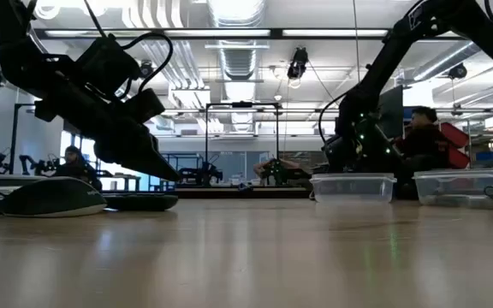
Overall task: Insert battery
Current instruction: Insert the brown battery into the black mouse battery compartment
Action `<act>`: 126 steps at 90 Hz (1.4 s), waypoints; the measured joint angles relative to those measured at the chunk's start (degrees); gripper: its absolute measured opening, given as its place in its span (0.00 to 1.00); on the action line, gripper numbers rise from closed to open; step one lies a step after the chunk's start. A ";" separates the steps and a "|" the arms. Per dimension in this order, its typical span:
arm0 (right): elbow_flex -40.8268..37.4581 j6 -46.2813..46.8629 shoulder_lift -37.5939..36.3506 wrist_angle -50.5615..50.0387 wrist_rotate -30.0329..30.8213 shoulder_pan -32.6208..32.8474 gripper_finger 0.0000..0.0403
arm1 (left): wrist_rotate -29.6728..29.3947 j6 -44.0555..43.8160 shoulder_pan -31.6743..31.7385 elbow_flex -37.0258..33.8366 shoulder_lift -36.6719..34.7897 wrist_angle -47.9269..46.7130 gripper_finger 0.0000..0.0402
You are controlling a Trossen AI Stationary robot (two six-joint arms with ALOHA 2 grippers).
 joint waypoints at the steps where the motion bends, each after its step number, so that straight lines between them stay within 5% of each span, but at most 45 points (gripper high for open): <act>1: -0.01 0.29 0.00 -0.01 0.09 0.03 0.62 | -0.01 0.02 0.00 0.00 0.01 0.00 0.24; 22: -0.33 9.53 -4.67 0.70 -2.96 1.41 0.62 | 0.34 0.71 0.02 0.00 -0.07 0.00 0.24; 44: -0.97 20.50 -18.79 0.56 -16.01 2.40 0.62 | 5.52 1.15 -0.02 -0.02 -0.70 0.96 0.25; 62: -2.95 25.29 -31.35 3.80 -28.49 4.40 0.62 | 5.96 0.77 0.00 -0.02 -0.33 10.53 0.31; 76: -6.21 30.14 -40.07 11.30 -36.29 8.09 0.62 | 11.42 -0.26 -0.06 -0.02 0.04 16.69 0.42; 97: -12.97 40.15 -46.94 23.02 -42.17 18.48 0.62 | 9.52 4.09 -0.20 -0.02 0.02 27.70 0.61; 110: -17.29 49.00 -47.91 36.53 -46.43 26.05 0.62 | 8.67 14.92 -0.50 0.55 0.02 28.41 0.66; 126: -23.85 55.83 -45.89 55.57 -45.79 34.60 0.62 | 8.07 15.95 -0.82 3.79 0.02 23.65 0.66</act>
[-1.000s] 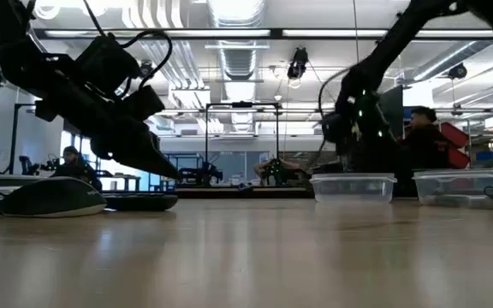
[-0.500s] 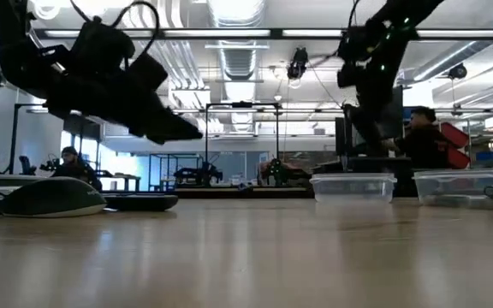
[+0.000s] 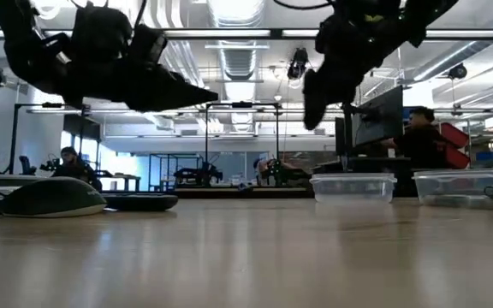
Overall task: Insert battery
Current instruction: Insert the brown battery into the black mouse battery compartment
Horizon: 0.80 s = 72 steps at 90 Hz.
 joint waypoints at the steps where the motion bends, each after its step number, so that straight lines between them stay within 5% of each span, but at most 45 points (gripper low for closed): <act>1: -0.43 0.41 0.24 1.44 0.01 0.49 0.62 | 0.00 -0.01 -0.03 0.17 0.00 -0.40 0.66; 12: -3.66 3.05 4.20 15.57 2.54 4.87 0.62 | 1.14 -0.01 -0.21 2.38 0.38 -4.27 0.63; 35: -4.05 2.44 17.72 28.76 7.78 11.10 0.62 | 9.05 0.66 -0.89 6.32 7.34 -10.20 0.56; 72: -4.13 5.68 35.71 49.25 13.40 17.75 0.62 | 9.56 -5.14 -1.91 6.07 12.06 -11.15 0.45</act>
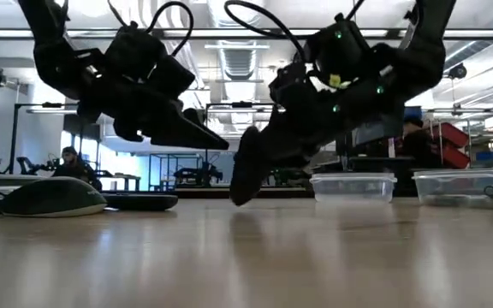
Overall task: Insert battery
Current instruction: Insert the brown battery into the black mouse battery compartment
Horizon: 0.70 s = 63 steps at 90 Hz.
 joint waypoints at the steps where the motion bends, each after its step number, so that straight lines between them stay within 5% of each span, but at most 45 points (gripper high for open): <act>1: 0.00 -0.02 0.26 0.42 0.19 0.05 0.62 | 0.00 -0.01 -0.04 0.00 0.19 -0.01 0.45; 27: 0.31 -1.39 4.54 3.83 1.54 0.35 0.64 | -0.04 -0.52 0.00 1.51 6.53 0.22 0.37; 63: 0.16 -3.88 4.00 -1.81 1.22 1.08 0.66 | -0.45 -3.06 0.00 2.01 6.09 -0.55 0.30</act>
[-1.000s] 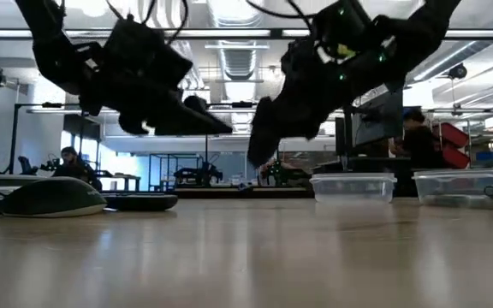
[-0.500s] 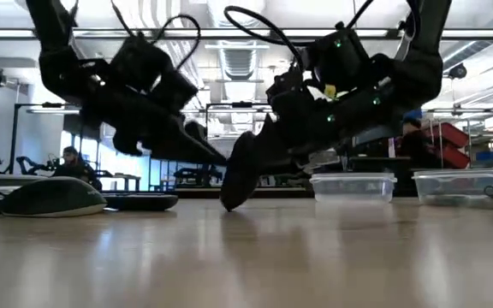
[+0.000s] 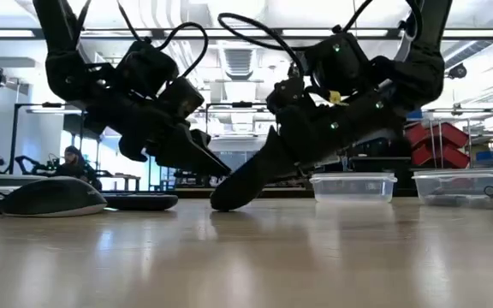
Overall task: Insert battery
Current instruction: Insert the brown battery into the black mouse battery compartment
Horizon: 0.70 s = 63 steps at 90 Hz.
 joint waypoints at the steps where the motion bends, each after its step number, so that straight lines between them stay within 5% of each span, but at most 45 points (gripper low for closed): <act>1: 0.01 0.00 0.00 -0.22 0.00 0.00 0.66 | -0.02 0.00 0.00 0.00 0.00 -0.02 0.30; 63: 0.26 -1.49 -10.12 -21.05 0.02 -0.02 0.74 | -3.15 1.33 0.34 -0.01 -0.72 -0.18 0.27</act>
